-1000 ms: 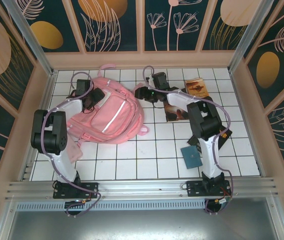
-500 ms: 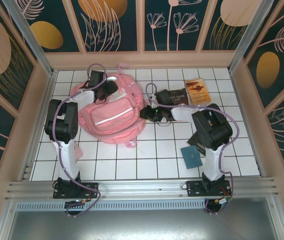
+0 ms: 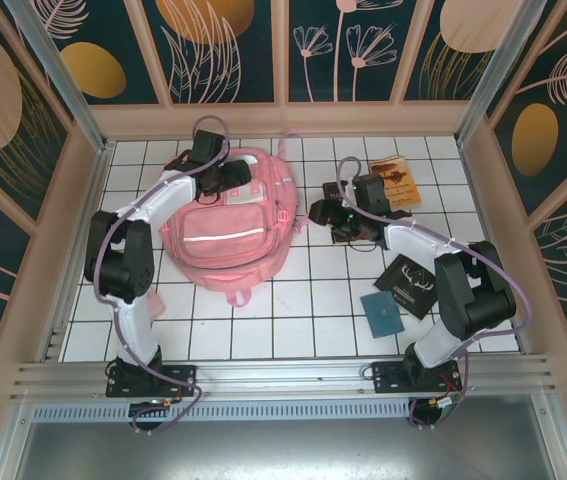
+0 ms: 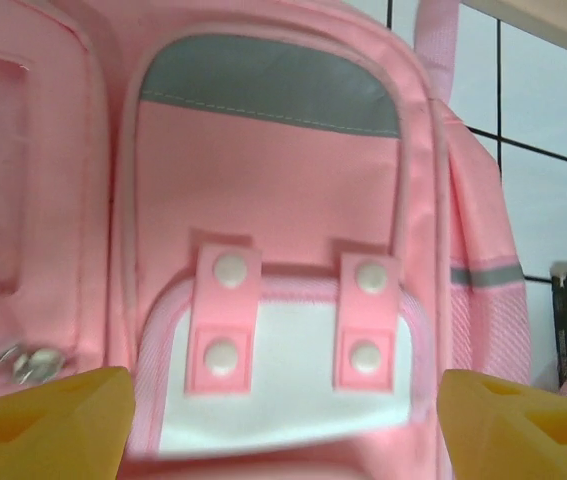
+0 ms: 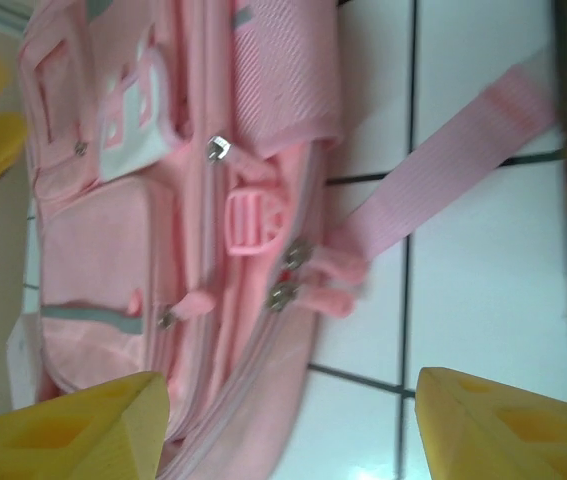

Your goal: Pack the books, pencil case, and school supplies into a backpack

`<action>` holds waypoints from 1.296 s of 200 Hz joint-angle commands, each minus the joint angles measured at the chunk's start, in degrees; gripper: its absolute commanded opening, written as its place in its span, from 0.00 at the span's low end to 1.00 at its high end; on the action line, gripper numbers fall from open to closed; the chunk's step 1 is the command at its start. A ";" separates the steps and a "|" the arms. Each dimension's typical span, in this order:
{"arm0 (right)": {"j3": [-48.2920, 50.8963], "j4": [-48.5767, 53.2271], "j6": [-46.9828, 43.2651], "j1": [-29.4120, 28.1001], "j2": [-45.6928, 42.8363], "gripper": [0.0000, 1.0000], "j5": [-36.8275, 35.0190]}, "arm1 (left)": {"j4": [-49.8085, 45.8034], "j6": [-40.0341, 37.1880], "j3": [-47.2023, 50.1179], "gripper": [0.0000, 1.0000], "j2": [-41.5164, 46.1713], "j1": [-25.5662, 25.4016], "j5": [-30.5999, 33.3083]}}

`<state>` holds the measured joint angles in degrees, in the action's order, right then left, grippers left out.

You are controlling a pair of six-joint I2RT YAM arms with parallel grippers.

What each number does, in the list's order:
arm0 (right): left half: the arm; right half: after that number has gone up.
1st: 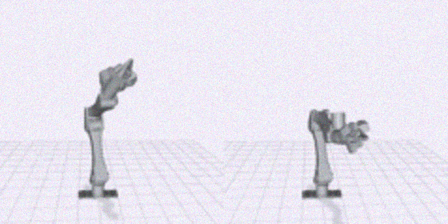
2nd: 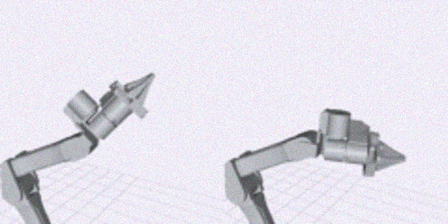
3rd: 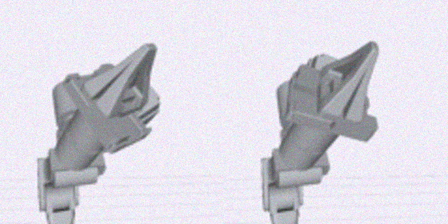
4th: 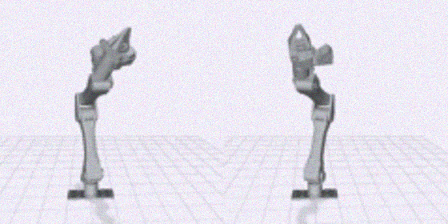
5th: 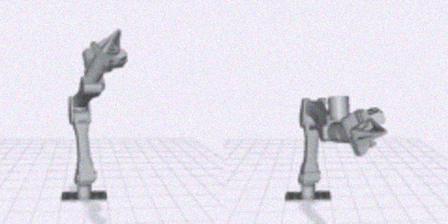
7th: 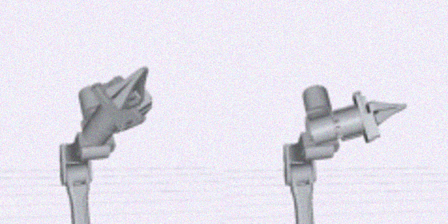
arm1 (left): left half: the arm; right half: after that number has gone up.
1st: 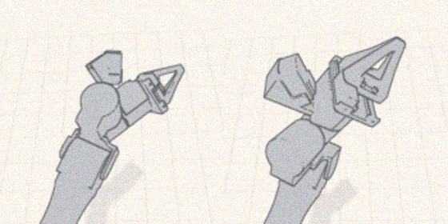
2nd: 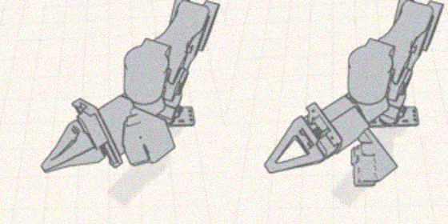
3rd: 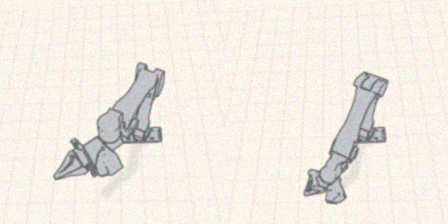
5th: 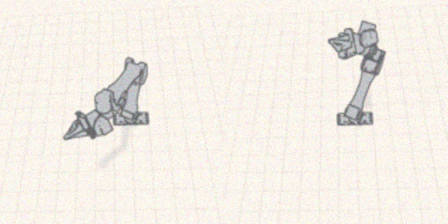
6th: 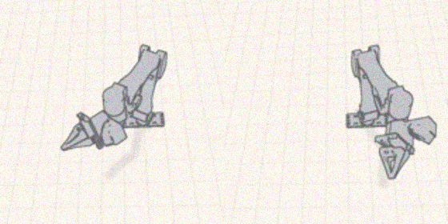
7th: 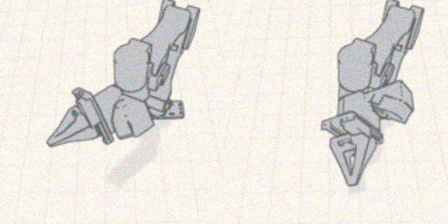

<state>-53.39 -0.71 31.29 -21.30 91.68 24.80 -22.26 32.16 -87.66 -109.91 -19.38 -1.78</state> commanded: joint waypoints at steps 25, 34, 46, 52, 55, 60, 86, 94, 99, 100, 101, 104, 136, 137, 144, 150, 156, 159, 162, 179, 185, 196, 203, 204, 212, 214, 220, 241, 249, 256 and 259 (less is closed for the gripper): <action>-2.84 1.86 -4.04 2.18 2.68 0.75 -0.34 | -16.46 0.20 -0.31 0.71 1.24 -13.50 16.05; -3.31 1.72 -4.13 2.33 3.21 0.78 -0.36 | -17.59 1.59 -1.57 0.68 -0.22 -15.34 16.84; -3.57 1.52 -3.96 2.66 3.63 0.80 -0.41 | -18.82 3.39 -3.13 0.66 -2.42 -17.43 18.49; -3.49 1.22 -3.80 2.84 3.65 0.80 -0.37 | -19.43 4.32 -3.94 0.65 -3.69 -18.12 19.30; -3.42 1.07 -3.78 2.96 3.67 0.80 -0.36 | -19.70 4.65 -4.21 0.64 -4.30 -18.36 19.62; -3.33 0.91 -3.69 3.17 3.72 0.80 -0.36 | -20.23 5.10 -4.86 0.64 -5.34 -18.66 20.05; -2.60 0.21 -3.54 4.11 3.77 0.81 0.15 | -21.60 7.06 -7.56 0.53 -9.31 -18.77 22.51; -2.48 0.20 -3.68 4.33 3.76 0.81 0.29 | -21.83 7.24 -8.40 0.52 -9.87 -18.77 23.20; -2.48 0.27 -3.77 4.49 3.77 0.81 0.34 | -21.80 7.29 -8.88 0.51 -10.20 -18.78 23.75; -2.45 0.27 -3.82 4.46 3.77 0.81 0.38 | -21.79 7.30 -8.95 0.50 -10.22 -18.82 23.79; -2.39 0.23 -3.84 4.49 3.81 0.81 0.41 | -21.78 7.30 -9.03 0.50 -10.23 -18.84 23.91; -2.39 0.25 -3.91 4.59 3.82 0.81 0.43 | -21.71 7.34 -9.29 0.49 -10.39 -18.81 24.14; -2.50 -0.29 -3.95 4.77 4.37 0.81 1.21 | -21.96 7.18 -12.08 0.44 -12.57 -18.85 26.62; -2.46 -0.31 -3.95 4.73 4.42 0.81 1.21 | -21.95 7.15 -12.18 0.44 -12.68 -18.85 26.68; -2.59 -0.29 -3.95 4.76 4.62 0.80 1.22 | -22.44 7.26 -12.85 0.43 -13.49 -18.82 27.27; -2.70 -0.28 -3.88 4.76 4.76 0.81 1.22 | -22.91 7.21 -13.42 0.42 -14.17 -18.73 27.64; -2.83 -0.17 -3.95 4.77 4.90 0.80 1.26 | -23.19 7.21 -13.82 0.41 -14.76 -18.77 27.92; -2.90 -0.14 -4.02 4.73 5.00 0.80 1.30 | -23.29 7.21 -13.92 0.41 -15.02 -18.77 27.90; -2.98 -0.03 -4.04 4.73 5.09 0.80 1.31 | -23.32 7.21 -14.02 0.41 -15.25 -18.77 27.83; -3.13 0.28 -4.46 4.71 5.29 0.80 1.31 | -23.44 7.05 -14.21 0.40 -16.26 -18.77 27.07; -3.21 0.46 -4.54 4.77 5.26 0.80 1.22 | -23.52 7.10 -14.32 0.40 -16.52 -18.76 26.88; -3.26 0.69 -4.74 4.73 5.22 0.80 1.04 | -23.80 7.17 -14.30 0.36 -16.86 -18.77 26.75; -3.18 0.71 -4.89 4.73 5.18 0.80 0.96 | -23.79 7.31 -14.23 0.35 -16.78 -18.77 26.84; -3.20 0.71 -4.90 4.75 5.13 0.80 0.96 | -23.79 7.31 -14.22 0.35 -16.81 -18.77 26.83; -3.13 0.67 -5.20 4.78 5.11 0.80 1.02 | -23.84 7.34 -14.17 0.31 -16.66 -18.73 26.84; -3.13 0.66 -5.32 4.75 5.14 0.79 1.04 | -23.87 7.27 -14.20 0.30 -16.55 -18.74 26.86; -3.22 0.71 -5.67 4.77 5.10 0.79 1.00 | -23.76 7.09 -14.21 0.26 -16.57 -18.70 26.85; -3.57 0.63 -8.68 4.61 4.70 0.74 1.09 | -23.64 6.41 -14.87 0.05 -15.23 -18.71 27.08; -3.51 0.15 -10.68 4.39 4.42 0.72 1.42 | -23.81 5.81 -15.26 0.00 -14.17 -18.72 27.30; -3.55 -0.37 -13.05 4.03 4.15 0.70 1.78 | -23.67 5.20 -15.50 0.00 -12.90 -18.76 27.36; -3.41 -0.60 -14.10 3.88 3.99 0.69 2.01 | -23.62 4.97 -15.56 0.00 -12.27 -18.77 27.45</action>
<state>-55.16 0.19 24.43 -16.86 96.29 25.28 -43.79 38.48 -101.41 -125.89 -38.37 24.53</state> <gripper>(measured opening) 0.721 0.062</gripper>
